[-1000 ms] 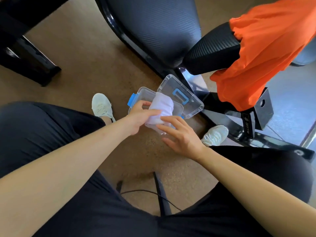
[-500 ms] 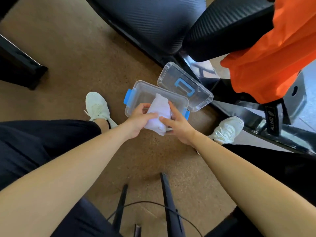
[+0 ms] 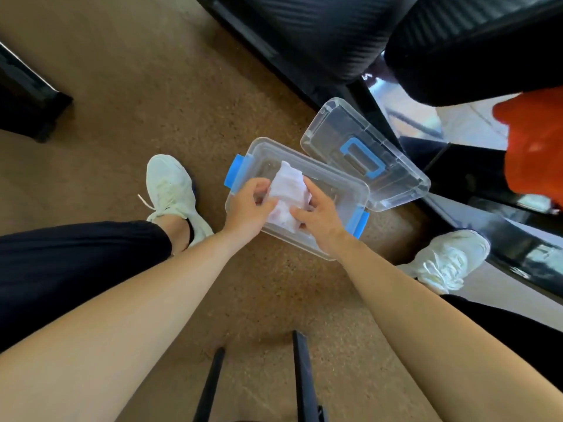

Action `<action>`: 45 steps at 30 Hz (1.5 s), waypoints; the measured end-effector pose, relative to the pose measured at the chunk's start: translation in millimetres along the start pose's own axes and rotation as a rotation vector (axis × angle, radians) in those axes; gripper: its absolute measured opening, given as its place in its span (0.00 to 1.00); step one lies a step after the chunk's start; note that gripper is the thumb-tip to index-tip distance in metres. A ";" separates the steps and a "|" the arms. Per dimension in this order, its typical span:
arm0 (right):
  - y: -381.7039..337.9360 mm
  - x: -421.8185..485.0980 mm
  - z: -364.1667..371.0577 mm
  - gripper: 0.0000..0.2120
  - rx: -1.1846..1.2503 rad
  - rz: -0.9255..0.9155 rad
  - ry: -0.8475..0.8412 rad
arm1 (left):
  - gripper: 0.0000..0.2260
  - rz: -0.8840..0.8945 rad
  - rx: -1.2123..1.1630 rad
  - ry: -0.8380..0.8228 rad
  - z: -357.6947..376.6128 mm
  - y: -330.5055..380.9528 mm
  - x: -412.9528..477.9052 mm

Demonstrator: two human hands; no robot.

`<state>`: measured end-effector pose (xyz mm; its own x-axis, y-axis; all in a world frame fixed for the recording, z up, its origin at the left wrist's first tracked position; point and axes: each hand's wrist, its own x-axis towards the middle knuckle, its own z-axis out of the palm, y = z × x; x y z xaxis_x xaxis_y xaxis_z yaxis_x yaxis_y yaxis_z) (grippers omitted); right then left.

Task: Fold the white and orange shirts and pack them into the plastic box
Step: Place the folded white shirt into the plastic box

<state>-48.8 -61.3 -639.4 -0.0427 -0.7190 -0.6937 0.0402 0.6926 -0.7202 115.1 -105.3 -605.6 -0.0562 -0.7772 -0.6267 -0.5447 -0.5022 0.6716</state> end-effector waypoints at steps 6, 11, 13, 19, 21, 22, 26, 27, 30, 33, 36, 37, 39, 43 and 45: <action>20.4 45.9 31.1 0.33 -0.107 -0.034 0.045 | 0.18 0.098 0.346 0.362 -29.5 -31.7 18.2; 33.1 76.2 55.7 0.34 -0.202 -0.058 0.085 | 0.25 0.064 0.382 0.205 -30.3 -54.6 22.9; 39.5 86.3 55.4 0.37 -0.319 -0.079 0.103 | 0.26 0.090 0.362 0.186 -30.6 -62.9 20.2; 54.5 78.4 34.1 0.35 -1.107 -0.539 0.292 | 0.27 0.171 0.379 0.171 -32.3 -67.3 17.6; 57.4 80.6 27.8 0.35 -1.281 -0.713 0.215 | 0.27 0.191 0.385 0.173 -31.7 -67.4 16.6; 56.9 82.8 24.7 0.34 -1.346 -0.790 0.151 | 0.27 0.193 0.380 0.176 -31.8 -67.7 16.0; 54.4 96.0 12.6 0.31 -1.369 -0.759 0.018 | 0.26 0.179 0.353 0.168 -32.0 -65.4 16.0; 52.7 97.5 12.0 0.31 -1.345 -0.703 0.003 | 0.26 0.180 0.351 0.167 -32.2 -65.2 16.2; 47.4 101.9 17.5 0.31 -1.313 -0.556 -0.052 | 0.27 0.163 0.343 0.154 -33.4 -63.8 17.2; 40.1 107.4 32.3 0.30 -1.212 -0.479 -0.066 | 0.28 0.135 0.311 0.126 -35.9 -61.4 17.6; 34.2 110.0 39.5 0.29 -1.172 -0.430 -0.090 | 0.29 0.119 0.308 0.088 -39.6 -58.7 16.9; 31.3 109.8 38.8 0.29 -1.166 -0.425 -0.100 | 0.30 0.108 0.320 0.072 -40.7 -57.7 16.9; 23.7 106.9 33.9 0.31 -1.159 -0.394 -0.136 | 0.31 0.074 0.335 0.035 -43.1 -52.9 15.9; -1.0 82.2 16.3 0.35 -1.162 -0.350 -0.192 | 0.33 0.014 0.422 -0.055 -49.7 -33.6 11.0; -18.8 59.1 4.6 0.32 -1.162 -0.350 -0.184 | 0.31 -0.010 0.470 -0.089 -54.9 -19.8 4.9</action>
<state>-47.5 -117.0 -666.9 0.2727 -0.8094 -0.5201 -0.8627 0.0335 -0.5045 171.6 -120.0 -600.3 -0.1092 -0.7278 -0.6770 -0.8641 -0.2672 0.4266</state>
